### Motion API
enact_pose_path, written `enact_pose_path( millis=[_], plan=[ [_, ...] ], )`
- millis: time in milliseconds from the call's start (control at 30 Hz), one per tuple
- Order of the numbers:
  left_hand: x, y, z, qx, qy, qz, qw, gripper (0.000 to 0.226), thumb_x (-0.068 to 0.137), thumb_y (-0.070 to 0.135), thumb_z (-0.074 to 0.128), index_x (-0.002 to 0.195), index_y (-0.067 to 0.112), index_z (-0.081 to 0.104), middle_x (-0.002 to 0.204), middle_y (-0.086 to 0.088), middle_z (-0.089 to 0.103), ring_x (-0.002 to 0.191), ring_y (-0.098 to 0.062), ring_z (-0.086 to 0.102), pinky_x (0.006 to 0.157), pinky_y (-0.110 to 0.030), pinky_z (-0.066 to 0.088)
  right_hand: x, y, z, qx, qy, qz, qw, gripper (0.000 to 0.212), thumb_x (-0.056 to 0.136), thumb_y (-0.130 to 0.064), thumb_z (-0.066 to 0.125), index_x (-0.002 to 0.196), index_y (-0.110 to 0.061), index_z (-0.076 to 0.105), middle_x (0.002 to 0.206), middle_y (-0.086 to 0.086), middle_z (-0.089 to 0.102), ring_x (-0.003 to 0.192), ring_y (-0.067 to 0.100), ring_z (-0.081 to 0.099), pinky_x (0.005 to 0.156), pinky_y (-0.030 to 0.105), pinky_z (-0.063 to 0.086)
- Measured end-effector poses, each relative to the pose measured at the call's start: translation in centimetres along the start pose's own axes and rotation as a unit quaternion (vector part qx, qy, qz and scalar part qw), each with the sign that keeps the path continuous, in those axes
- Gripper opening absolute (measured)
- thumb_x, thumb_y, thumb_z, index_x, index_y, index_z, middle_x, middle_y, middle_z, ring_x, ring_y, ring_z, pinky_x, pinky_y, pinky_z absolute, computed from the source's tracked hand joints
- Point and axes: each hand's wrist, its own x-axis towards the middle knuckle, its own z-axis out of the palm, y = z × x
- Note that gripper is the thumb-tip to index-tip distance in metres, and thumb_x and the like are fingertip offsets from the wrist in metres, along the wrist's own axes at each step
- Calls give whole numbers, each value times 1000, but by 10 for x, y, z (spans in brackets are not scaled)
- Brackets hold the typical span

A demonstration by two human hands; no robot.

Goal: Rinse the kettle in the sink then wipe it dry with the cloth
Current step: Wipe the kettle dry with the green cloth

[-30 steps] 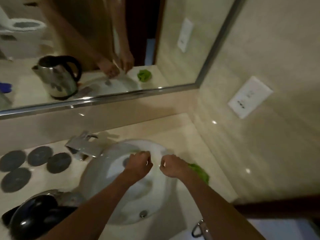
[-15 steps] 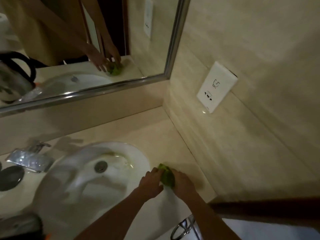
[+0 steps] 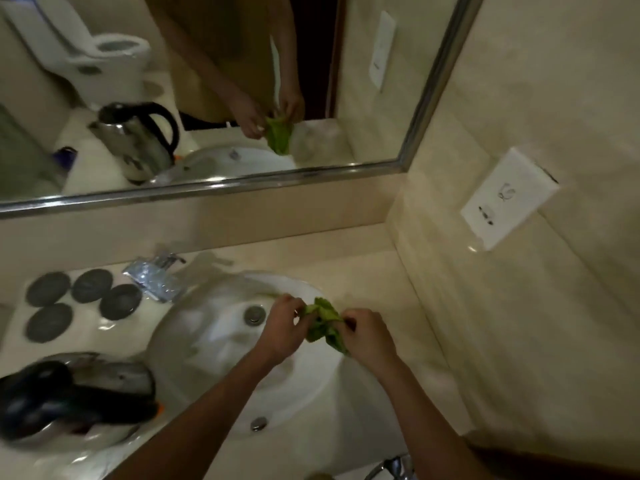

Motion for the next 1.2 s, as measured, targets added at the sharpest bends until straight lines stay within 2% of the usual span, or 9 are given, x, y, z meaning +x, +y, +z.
enact_pose_path(
  millis=[133,233,300,400,500,733,933,1067,1200],
  plan=[
    [-19,-14,-64,-41,77,-38,995,28,91,24,59,72,3,58,78,-4,50,74,-22,51,67,-34,42,-7,-70,14,23,50,-101,993,16,92,-27,63,90,-19,77,88,-2,70,82,15,62,71,32,50],
    [-46,-27,-110,-61,128,-34,989,21,91,22,58,74,10,62,80,-2,54,76,-14,53,65,-23,41,-18,-120,37,71,82,-164,980,14,93,-18,63,96,-14,75,98,0,71,90,16,63,79,28,50],
    [-66,-37,-136,-59,152,-47,986,15,90,22,57,79,14,63,85,2,56,80,-8,53,67,-17,42,-26,-149,52,92,81,-177,976,14,97,-18,57,93,-13,70,91,2,70,84,20,62,74,32,51],
    [-95,-49,-168,-70,204,-64,974,11,88,14,58,80,9,62,83,-1,56,78,-17,54,67,-28,45,-39,-188,74,59,77,-212,973,22,103,-28,45,84,-20,52,73,-2,57,69,19,55,60,31,39],
    [-120,-60,-191,-114,239,-71,962,11,91,18,59,82,15,61,82,7,54,80,-14,54,69,-28,48,-52,-218,93,28,75,-244,967,26,105,-33,37,84,-21,48,67,-5,49,65,17,53,60,28,36],
    [-161,-93,-203,-136,257,-95,952,6,90,27,60,96,25,62,96,10,62,85,-2,59,73,-20,51,-59,-247,123,12,25,-196,980,31,104,-46,26,88,-27,44,75,0,52,72,23,55,64,41,50],
    [-183,-100,-206,-98,315,-180,927,9,90,20,59,82,16,63,73,7,65,67,-4,61,58,-17,44,-71,-242,127,-25,-14,-167,985,29,106,-41,23,97,-22,43,90,4,52,85,24,45,83,51,48],
    [-190,-104,-184,-10,245,-313,918,40,90,35,56,58,12,57,51,2,55,47,-10,52,45,-24,34,-73,-239,124,-25,0,-169,985,28,106,-40,22,95,-21,40,91,9,55,85,25,46,79,50,48],
    [-188,-108,-174,-44,226,-369,901,47,92,43,51,63,8,63,58,-1,59,58,-19,58,58,-29,47,-80,-237,121,22,-21,-198,980,27,106,-37,25,94,-17,38,76,4,47,76,26,49,64,37,38]
  ],
)
